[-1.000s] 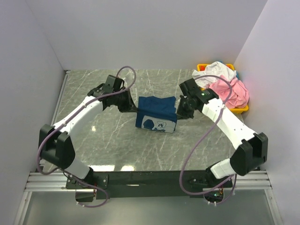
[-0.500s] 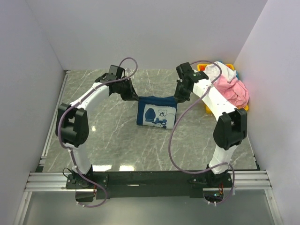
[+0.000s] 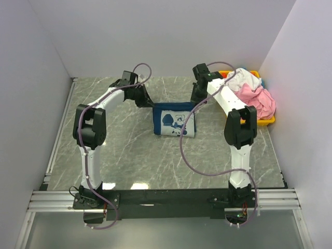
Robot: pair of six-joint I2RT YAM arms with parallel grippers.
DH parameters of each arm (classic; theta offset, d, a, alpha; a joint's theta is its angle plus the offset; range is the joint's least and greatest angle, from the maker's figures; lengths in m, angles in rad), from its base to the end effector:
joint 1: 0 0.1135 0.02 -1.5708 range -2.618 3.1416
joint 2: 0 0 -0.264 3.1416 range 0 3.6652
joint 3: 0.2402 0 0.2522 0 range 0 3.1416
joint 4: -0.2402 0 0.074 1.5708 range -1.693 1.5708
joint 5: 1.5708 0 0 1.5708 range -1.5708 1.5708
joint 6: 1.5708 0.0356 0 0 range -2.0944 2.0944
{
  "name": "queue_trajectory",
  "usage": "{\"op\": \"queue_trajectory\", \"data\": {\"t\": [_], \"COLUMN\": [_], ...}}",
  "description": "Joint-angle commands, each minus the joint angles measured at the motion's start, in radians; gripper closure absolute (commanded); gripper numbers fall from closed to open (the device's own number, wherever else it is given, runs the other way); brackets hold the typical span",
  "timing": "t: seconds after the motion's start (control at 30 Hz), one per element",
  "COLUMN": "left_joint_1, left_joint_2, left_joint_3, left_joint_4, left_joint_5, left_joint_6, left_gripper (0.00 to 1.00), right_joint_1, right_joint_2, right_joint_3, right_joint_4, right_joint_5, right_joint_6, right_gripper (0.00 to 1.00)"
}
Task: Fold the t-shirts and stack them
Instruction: Fold the tshirt
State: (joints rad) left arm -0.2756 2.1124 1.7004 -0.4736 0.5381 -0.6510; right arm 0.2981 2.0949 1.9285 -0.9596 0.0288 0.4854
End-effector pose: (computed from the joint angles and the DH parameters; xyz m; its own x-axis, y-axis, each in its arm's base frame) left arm 0.4480 -0.1457 0.2156 -0.9234 -0.2796 -0.2629 -0.0174 0.7148 -0.6992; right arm 0.4312 0.1314 0.2617 -0.8947 0.2130 -0.3927 0.1534 0.9720 0.1778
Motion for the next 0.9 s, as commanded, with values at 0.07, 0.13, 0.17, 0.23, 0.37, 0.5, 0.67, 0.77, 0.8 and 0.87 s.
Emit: {"op": "queue_trajectory", "data": {"t": [0.07, 0.13, 0.17, 0.23, 0.37, 0.5, 0.67, 0.77, 0.8, 0.87], "left_joint_1": [0.044, 0.052, 0.052, 0.055, 0.058, 0.061, 0.067, 0.069, 0.069, 0.072], "left_joint_2": [-0.002, 0.004, 0.004, 0.003, 0.034, 0.034, 0.029, 0.006, -0.002, -0.023], "left_joint_3": [0.048, 0.044, 0.039, 0.019, 0.037, 0.045, 0.025, -0.001, -0.011, -0.022], "left_joint_4": [0.035, 0.023, 0.026, 0.036, 0.024, 0.015, 0.015, 0.023, 0.023, 0.023], "left_joint_5": [-0.012, -0.009, -0.009, -0.006, 0.005, -0.023, -0.044, -0.079, -0.087, -0.102], "left_joint_6": [-0.013, -0.015, -0.016, -0.021, -0.013, -0.019, -0.038, -0.042, -0.042, -0.045], "left_gripper": [1.0, 1.0, 1.0, 1.0, 1.0, 1.0, 0.97, 0.7, 0.58, 0.43], "right_joint_1": [-0.031, -0.031, -0.033, -0.034, -0.036, -0.037, -0.037, -0.037, -0.039, -0.037], "right_joint_2": [0.077, 0.099, 0.114, 0.126, 0.149, 0.174, 0.221, 0.212, 0.203, 0.16], "right_joint_3": [0.133, 0.17, 0.181, 0.197, 0.204, 0.227, 0.293, 0.302, 0.285, 0.251], "right_joint_4": [-0.008, -0.016, -0.019, -0.021, -0.016, -0.005, -0.013, -0.007, -0.002, 0.022], "right_joint_5": [0.03, 0.022, 0.022, 0.017, 0.0, -0.015, -0.056, -0.075, -0.076, -0.078], "right_joint_6": [-0.045, -0.045, -0.048, -0.048, -0.05, -0.056, -0.079, -0.094, -0.097, -0.105], "right_gripper": [1.0, 1.0, 1.0, 1.0, 1.0, 1.0, 0.66, 0.4, 0.39, 0.37]}}
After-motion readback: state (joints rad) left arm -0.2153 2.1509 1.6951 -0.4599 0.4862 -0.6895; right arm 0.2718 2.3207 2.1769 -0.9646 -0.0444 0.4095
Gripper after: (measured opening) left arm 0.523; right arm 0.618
